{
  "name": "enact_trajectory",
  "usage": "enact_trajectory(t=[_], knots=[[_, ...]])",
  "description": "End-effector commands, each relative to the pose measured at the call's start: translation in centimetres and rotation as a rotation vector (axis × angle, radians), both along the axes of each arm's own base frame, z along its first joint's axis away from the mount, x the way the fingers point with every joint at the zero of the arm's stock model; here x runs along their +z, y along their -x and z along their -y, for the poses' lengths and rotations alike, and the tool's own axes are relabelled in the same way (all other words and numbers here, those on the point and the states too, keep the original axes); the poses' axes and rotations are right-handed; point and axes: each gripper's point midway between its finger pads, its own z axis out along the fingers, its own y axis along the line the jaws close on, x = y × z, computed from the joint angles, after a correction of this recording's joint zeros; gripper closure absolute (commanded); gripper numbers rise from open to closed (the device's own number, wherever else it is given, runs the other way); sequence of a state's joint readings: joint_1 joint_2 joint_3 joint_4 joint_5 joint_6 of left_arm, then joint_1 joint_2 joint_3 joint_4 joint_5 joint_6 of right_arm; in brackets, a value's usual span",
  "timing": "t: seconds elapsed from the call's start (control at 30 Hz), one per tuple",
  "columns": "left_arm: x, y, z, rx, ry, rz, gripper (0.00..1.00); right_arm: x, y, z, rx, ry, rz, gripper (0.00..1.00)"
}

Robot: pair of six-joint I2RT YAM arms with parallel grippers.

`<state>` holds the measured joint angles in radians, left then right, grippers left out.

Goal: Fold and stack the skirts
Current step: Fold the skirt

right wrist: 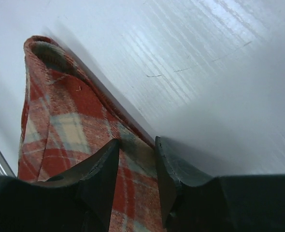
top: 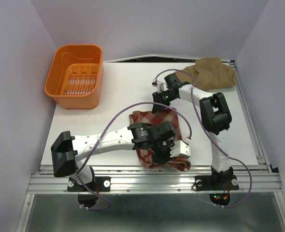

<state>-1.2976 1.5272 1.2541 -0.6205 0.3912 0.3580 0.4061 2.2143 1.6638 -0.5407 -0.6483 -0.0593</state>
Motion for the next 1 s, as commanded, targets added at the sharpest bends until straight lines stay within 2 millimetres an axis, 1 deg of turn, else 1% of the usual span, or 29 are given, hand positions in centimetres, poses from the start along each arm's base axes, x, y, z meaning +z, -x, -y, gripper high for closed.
enact_trajectory(t=[0.0,0.03,0.07,0.1,0.13,0.17,0.2,0.27,0.3,0.33,0.4,0.5,0.53,0.57,0.6,0.67,0.73,0.8,0.83,0.87,0.9,0.97], knots=[[5.3,-0.9,0.6,-0.055,0.113,-0.033,1.00,1.3,0.7,-0.7,0.058,-0.078,0.026,0.59],[5.8,-1.6,0.7,-0.051,0.121,-0.022,1.00,1.1,1.2,-0.7,0.058,-0.085,0.006,0.60],[5.9,-2.3,0.5,-0.042,0.114,-0.017,1.00,0.6,2.2,-0.7,0.068,-0.103,-0.031,0.60],[6.7,-3.3,0.7,-0.034,0.128,0.007,1.00,0.6,2.8,-0.7,0.071,-0.114,-0.050,0.61],[6.5,-5.0,0.6,-0.025,0.120,0.034,1.00,0.7,3.1,-0.7,0.073,-0.123,-0.057,0.62],[6.4,-5.9,0.2,-0.016,0.102,0.053,1.00,0.8,3.6,-0.8,0.082,-0.139,-0.069,0.62],[6.6,-7.8,0.1,0.014,0.101,0.071,1.00,0.7,4.3,-0.6,0.085,-0.141,-0.083,0.62],[6.6,-9.8,-0.2,0.018,0.102,0.104,0.98,0.7,5.2,-0.9,0.100,-0.153,-0.100,0.62],[6.7,-11.1,0.0,0.033,0.105,0.112,0.98,0.7,5.5,-0.9,0.104,-0.158,-0.109,0.63],[6.6,-12.8,-0.5,0.066,0.102,0.114,0.98,0.4,6.1,-0.7,0.103,-0.158,-0.128,0.63],[6.2,-14.6,-0.4,0.074,0.092,0.125,0.98,0.5,6.5,-0.7,0.110,-0.170,-0.136,0.63],[5.6,-17.1,-0.8,0.111,0.090,0.131,0.98,0.6,7.1,-0.7,0.115,-0.181,-0.151,0.64],[5.0,-17.9,-0.9,0.123,0.080,0.129,0.99,0.7,7.2,-0.7,0.116,-0.184,-0.155,0.65],[4.7,-19.0,-1.3,0.150,0.078,0.133,1.00,0.8,7.4,-0.7,0.117,-0.188,-0.158,0.65],[4.0,-19.6,-1.5,0.158,0.067,0.125,1.00,0.9,7.4,-0.7,0.119,-0.190,-0.156,0.65],[3.4,-20.6,-2.0,0.177,0.061,0.124,1.00,1.0,7.5,-0.6,0.118,-0.190,-0.157,0.65],[2.2,-20.7,-2.4,0.173,0.041,0.124,1.00,1.1,7.5,-0.6,0.115,-0.189,-0.157,0.65],[1.5,-21.6,-2.6,0.186,0.035,0.158,1.00,1.2,7.3,-0.7,0.116,-0.190,-0.154,0.65],[0.4,-21.7,-3.1,0.196,0.015,0.151,1.00,1.1,7.3,-0.7,0.117,-0.189,-0.160,0.65],[0.2,-22.5,-3.0,0.211,0.025,0.173,1.00,1.1,7.3,-0.7,0.117,-0.187,-0.159,0.66],[-0.6,-22.6,-3.4,0.224,0.016,0.167,1.00,1.1,7.1,-0.8,0.119,-0.186,-0.157,0.66],[-1.0,-23.4,-3.9,0.250,0.018,0.174,1.00,1.0,7.2,-0.7,0.118,-0.180,-0.162,0.66]])
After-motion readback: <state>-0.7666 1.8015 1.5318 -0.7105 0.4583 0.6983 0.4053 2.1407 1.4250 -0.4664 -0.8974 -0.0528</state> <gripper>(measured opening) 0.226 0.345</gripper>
